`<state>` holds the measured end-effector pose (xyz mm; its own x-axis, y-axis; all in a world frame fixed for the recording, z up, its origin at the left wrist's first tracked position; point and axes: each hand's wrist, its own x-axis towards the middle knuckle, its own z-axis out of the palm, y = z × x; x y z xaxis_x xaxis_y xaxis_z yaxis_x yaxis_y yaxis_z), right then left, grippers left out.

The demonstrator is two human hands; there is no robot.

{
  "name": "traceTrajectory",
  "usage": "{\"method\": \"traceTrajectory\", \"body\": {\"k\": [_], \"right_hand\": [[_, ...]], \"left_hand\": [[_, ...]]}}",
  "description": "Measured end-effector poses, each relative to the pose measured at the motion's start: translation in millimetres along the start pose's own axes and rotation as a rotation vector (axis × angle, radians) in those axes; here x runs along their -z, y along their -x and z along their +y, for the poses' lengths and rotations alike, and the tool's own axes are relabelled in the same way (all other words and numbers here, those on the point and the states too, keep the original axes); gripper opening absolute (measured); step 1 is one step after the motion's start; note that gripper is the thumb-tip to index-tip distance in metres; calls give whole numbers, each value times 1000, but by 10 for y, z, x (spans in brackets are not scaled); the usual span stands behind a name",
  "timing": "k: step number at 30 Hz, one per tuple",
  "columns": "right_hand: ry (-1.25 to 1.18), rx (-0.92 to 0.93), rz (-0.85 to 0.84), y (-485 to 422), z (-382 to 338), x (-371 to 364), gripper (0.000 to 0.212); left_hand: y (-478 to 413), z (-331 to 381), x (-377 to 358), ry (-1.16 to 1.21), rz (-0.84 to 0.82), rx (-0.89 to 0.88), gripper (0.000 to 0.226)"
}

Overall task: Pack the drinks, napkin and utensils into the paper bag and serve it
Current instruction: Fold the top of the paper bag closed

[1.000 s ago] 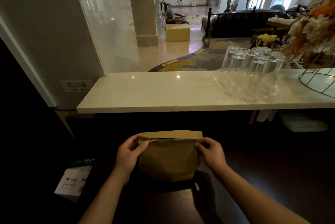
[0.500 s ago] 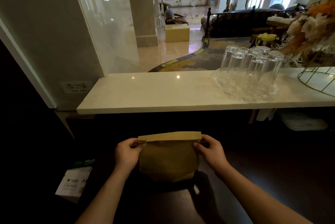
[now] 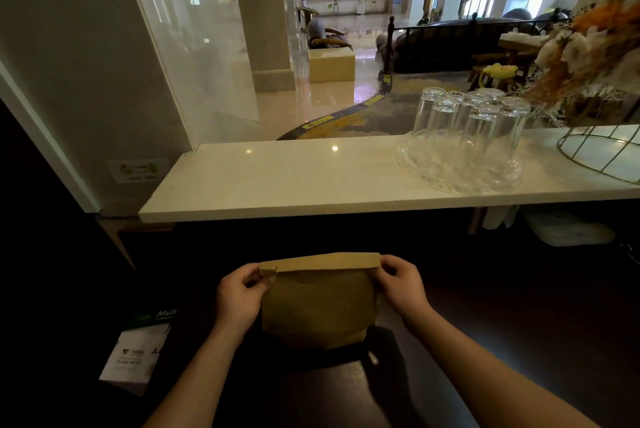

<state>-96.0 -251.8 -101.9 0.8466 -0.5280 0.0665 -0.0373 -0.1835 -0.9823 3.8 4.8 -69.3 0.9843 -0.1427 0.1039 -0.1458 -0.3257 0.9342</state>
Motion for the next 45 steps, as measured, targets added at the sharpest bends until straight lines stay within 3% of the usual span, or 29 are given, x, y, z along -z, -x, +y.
{"method": "traceTrajectory", "body": {"k": [3,8,11,14,18,22,27,29,35,37,41,45], "right_hand": [[-26,-2,-33,33,16,31,12],[-194,-45,-80,84,-28,139,41],[-244,-45,-89,55,-120,157,29],[-28,-18,-96,-8,-184,134,31],[197,78,-77,-74,-202,85,11],[361,124,-37,-142,-218,82,4],[405,151,-11,-181,-213,70,4],[403,157,-10,-173,-194,71,4],[451,192,-43,-141,-219,108,6],[506,226,-69,-143,-252,122,7],[645,347,-145,-132,-333,86,30],[795,434,-97,-174,-386,31,18]], "left_hand": [[-27,-25,-14,-39,15,5,16],[-96,-94,-30,-86,26,26,19],[-119,-130,-54,-73,31,19,20],[-126,-124,-69,-56,38,11,16],[-144,-159,-77,-57,38,36,16],[-127,-114,-69,-40,17,49,24],[-29,36,15,36,-104,29,46],[-10,120,31,68,-147,8,44],[-143,287,-81,-515,-149,-248,23],[-162,275,-101,-590,-131,-293,14],[-174,254,-109,-628,-92,-330,5],[-160,266,-155,-696,-99,-343,2]]}}
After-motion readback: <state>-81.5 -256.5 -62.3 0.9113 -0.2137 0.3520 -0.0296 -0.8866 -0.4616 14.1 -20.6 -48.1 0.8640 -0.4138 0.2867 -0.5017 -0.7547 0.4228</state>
